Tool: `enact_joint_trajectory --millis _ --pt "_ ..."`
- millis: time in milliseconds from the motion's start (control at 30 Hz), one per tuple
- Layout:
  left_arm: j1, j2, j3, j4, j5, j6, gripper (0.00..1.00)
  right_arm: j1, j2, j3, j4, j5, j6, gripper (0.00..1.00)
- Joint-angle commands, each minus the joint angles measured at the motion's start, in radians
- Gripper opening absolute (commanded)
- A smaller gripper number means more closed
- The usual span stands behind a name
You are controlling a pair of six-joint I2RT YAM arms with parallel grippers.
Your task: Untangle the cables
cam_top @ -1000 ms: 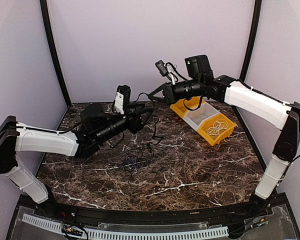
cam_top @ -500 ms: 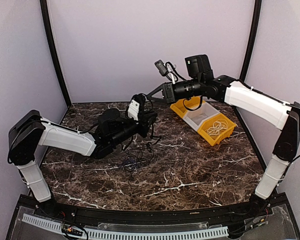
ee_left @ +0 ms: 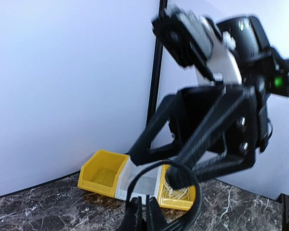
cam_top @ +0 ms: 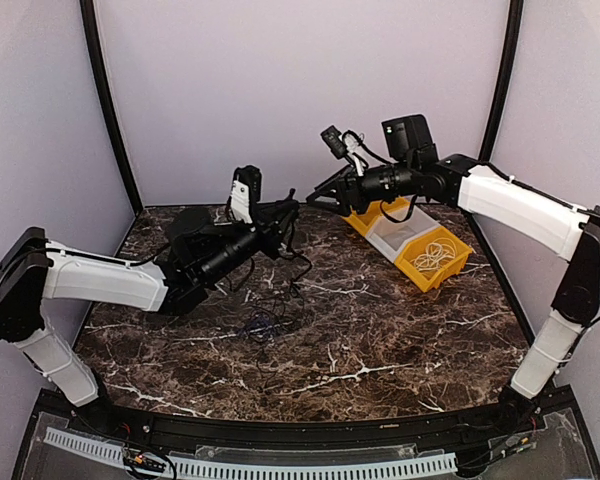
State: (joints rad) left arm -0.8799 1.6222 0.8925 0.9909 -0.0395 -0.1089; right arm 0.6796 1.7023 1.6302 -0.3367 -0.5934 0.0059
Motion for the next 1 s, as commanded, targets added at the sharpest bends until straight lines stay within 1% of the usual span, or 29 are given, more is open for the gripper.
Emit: enact_joint_trajectory --millis 0,100,233,433,533,633,700,733,800,867,900,967 --pt "-0.004 -0.107 -0.011 0.003 -0.028 -0.061 0.00 -0.043 -0.075 -0.123 0.005 -0.019 -0.218 0.57" --pt "-0.004 -0.127 -0.011 -0.004 -0.042 -0.084 0.00 -0.038 -0.080 -0.204 -0.010 -0.103 -0.331 0.66" --pt "-0.004 -0.149 0.001 -0.010 -0.037 -0.112 0.00 -0.012 -0.054 -0.233 0.005 -0.078 -0.379 0.70" --pt "-0.004 -0.188 0.008 -0.022 -0.030 -0.131 0.00 0.017 0.051 -0.159 0.030 -0.051 -0.370 0.71" --pt "-0.004 -0.206 0.005 -0.030 -0.035 -0.132 0.00 0.029 0.100 -0.150 0.102 -0.028 -0.341 0.71" --pt "-0.004 -0.229 -0.004 -0.034 -0.041 -0.134 0.00 0.043 0.146 -0.164 0.216 0.011 -0.312 0.70" --pt "-0.003 -0.243 -0.005 -0.040 -0.045 -0.132 0.00 0.048 0.191 -0.170 0.300 0.026 -0.285 0.65" --pt "-0.003 -0.246 -0.003 -0.051 -0.046 -0.130 0.00 0.051 0.213 -0.168 0.324 0.019 -0.271 0.61" --pt "-0.004 -0.260 0.005 -0.069 -0.047 -0.122 0.00 0.052 0.258 -0.157 0.354 -0.014 -0.245 0.45" --pt "-0.004 -0.280 0.007 -0.083 -0.051 -0.118 0.00 0.053 0.300 -0.136 0.375 -0.055 -0.205 0.22" --pt "-0.004 -0.285 0.009 -0.092 -0.053 -0.115 0.00 0.054 0.317 -0.130 0.387 -0.077 -0.182 0.15" --pt "-0.004 -0.300 0.014 -0.110 -0.052 -0.110 0.00 0.053 0.344 -0.119 0.403 -0.115 -0.146 0.09"
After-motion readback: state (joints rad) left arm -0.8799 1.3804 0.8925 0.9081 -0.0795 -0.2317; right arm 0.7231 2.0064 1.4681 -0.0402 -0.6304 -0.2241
